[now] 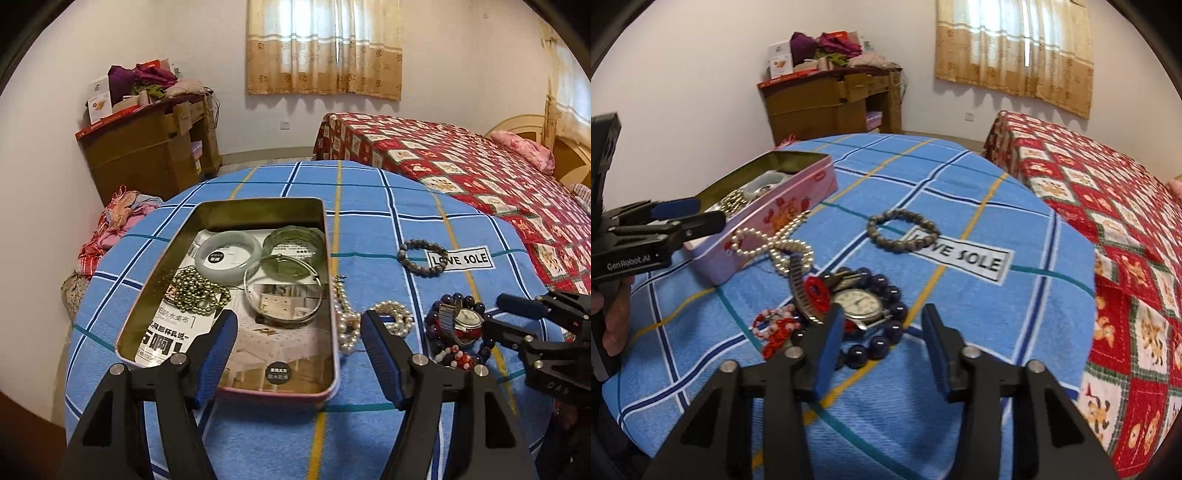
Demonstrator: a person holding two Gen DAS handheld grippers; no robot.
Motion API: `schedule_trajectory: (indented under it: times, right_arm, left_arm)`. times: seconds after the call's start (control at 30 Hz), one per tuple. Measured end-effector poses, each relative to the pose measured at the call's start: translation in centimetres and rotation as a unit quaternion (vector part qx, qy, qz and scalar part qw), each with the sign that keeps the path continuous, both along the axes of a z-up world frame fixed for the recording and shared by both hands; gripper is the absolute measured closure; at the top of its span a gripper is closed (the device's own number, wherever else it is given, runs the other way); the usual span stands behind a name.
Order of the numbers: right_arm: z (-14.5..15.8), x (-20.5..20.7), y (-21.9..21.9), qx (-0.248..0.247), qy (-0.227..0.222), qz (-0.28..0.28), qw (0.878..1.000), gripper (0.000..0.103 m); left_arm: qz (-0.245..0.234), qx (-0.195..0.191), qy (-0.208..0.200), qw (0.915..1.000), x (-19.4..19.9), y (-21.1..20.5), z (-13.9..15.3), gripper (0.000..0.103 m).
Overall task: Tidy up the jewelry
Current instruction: 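Close the right tool on the silver watch beside the purple beads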
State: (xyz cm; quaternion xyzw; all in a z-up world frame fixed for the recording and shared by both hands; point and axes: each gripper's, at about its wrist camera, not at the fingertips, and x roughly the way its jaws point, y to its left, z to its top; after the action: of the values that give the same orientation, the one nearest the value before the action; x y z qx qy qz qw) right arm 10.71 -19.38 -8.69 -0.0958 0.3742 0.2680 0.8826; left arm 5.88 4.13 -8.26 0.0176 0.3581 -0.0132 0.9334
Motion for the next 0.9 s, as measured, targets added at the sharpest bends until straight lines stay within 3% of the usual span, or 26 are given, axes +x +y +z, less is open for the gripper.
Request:
schedule_trajectory:
  times: [0.43,0.53,0.9]
  right_arm:
    - [-1.2,1.8,2.0,-0.025,0.031,0.021,0.999,0.067]
    - [-1.1,1.7,1.3,0.001,0.038,0.02,0.999,0.083]
    - [-0.1,1.1,0.7,0.032,0.014,0.008,0.999,0.09]
  left_arm:
    - [-0.014,-0.005,-0.002,0.9999,-0.3,-0.6,-0.1,0.034]
    - [-0.019,-0.008,-0.006,0.9998,-0.5,-0.7,0.1,0.034]
    - [-0.032,0.001,-0.012,0.9994,-0.8,-1.7,0.3,0.034]
